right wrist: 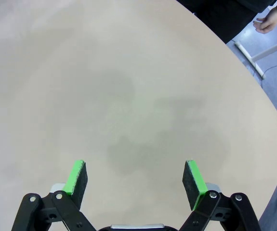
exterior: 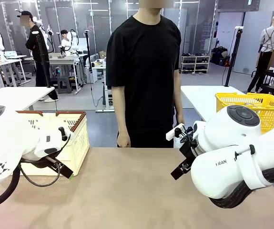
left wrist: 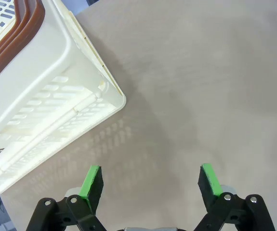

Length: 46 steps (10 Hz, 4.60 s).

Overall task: Place the drinks into the Shopping basket.
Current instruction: Pick up one drink and place it into the Shopping basket.

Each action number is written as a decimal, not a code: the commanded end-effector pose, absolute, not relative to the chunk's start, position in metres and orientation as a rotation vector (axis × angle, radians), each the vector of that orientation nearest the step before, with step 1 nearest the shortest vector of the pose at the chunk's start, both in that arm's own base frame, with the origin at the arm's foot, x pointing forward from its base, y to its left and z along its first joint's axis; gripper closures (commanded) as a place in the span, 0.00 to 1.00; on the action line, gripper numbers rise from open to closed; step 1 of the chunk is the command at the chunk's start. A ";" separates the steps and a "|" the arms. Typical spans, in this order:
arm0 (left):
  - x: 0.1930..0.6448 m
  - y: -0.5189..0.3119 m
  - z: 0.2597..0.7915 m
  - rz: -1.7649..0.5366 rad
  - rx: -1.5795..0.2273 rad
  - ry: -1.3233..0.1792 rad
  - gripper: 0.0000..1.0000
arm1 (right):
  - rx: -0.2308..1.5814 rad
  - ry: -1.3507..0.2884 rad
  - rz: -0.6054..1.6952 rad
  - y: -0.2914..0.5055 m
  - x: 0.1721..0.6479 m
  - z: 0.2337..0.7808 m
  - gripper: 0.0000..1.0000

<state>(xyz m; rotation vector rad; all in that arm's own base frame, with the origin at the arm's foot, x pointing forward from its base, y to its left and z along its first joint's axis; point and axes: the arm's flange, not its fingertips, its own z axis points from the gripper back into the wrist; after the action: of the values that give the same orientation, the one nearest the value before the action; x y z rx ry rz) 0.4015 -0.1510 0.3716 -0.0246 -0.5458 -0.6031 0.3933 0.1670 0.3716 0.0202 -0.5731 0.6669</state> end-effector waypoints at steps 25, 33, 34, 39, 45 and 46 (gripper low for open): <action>0.324 -0.180 0.439 -0.289 0.038 -0.656 0.00 | -0.231 -0.627 0.385 0.205 0.330 0.479 0.00; 0.335 -0.095 0.343 -0.082 0.063 -0.461 0.00 | -0.078 -0.401 0.032 0.112 0.344 0.376 0.00; 0.337 -0.093 0.343 -0.050 0.053 -0.461 0.00 | -0.068 -0.402 0.027 0.111 0.345 0.375 0.00; 0.408 -0.109 0.372 -0.060 0.039 -0.419 0.00 | -0.085 -0.364 0.052 0.128 0.399 0.404 0.00; 0.408 -0.109 0.372 -0.060 0.039 -0.419 0.00 | -0.085 -0.364 0.052 0.128 0.399 0.404 0.00; 0.408 -0.109 0.372 -0.060 0.039 -0.419 0.00 | -0.085 -0.364 0.052 0.128 0.399 0.404 0.00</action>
<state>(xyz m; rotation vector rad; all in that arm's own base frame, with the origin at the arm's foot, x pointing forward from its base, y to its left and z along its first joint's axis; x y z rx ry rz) 0.4081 -0.1093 0.3730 0.0313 -0.4242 -0.0474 0.3984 0.1288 0.4041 -0.0831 -0.3633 0.0399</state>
